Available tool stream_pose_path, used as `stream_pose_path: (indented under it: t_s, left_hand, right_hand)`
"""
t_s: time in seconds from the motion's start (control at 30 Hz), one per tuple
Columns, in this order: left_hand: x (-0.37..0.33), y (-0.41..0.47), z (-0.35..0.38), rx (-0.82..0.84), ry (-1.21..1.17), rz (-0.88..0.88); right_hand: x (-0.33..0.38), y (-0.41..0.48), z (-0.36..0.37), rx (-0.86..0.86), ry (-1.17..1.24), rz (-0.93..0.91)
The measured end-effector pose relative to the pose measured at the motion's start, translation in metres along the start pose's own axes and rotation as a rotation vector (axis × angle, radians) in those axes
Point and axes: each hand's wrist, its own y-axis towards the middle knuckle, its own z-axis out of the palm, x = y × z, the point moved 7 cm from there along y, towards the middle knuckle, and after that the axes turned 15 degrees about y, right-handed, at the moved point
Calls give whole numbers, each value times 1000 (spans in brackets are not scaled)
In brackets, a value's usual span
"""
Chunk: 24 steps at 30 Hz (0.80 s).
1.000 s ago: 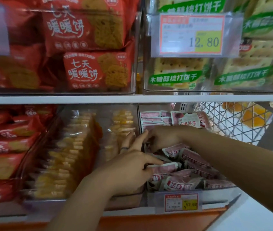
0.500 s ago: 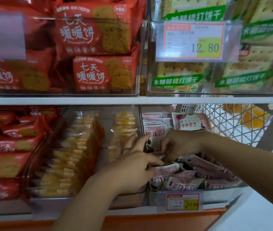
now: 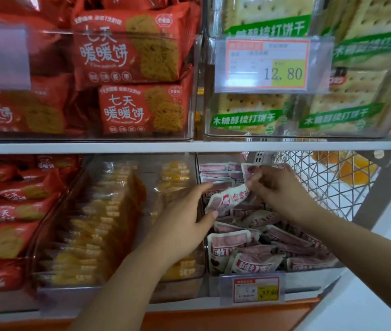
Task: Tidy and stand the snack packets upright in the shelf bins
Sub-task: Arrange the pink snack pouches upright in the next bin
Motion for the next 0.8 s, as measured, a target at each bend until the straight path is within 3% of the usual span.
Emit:
stream_pose_path:
  t_s: [0.1,0.37,0.43,0.5,0.57,0.67,0.8]
  left_hand:
    - [-2,4,2,-31,-57,-16]
    - [16,8,-17,-317,-171,-143]
    - [27,6,-25,-379,-201,-202]
    - [37,4,-30,-410,-251,-253]
    - [43,3,-30,-413,-312,-280]
    - [47,3,-28,-404,-331,-293]
    - [49,4,-27,-402,-344,-301]
  right_hand:
    - [7,-2,-14,-101,125,-14]
    - [-7,3,-3,35,547,192]
    - [-18,12,12,177,387,285]
    - [-33,15,41,427,199,427]
    - [-43,17,65,630,-65,453]
    - [-46,26,81,713,-412,358]
    - [-50,25,93,770,-559,320]
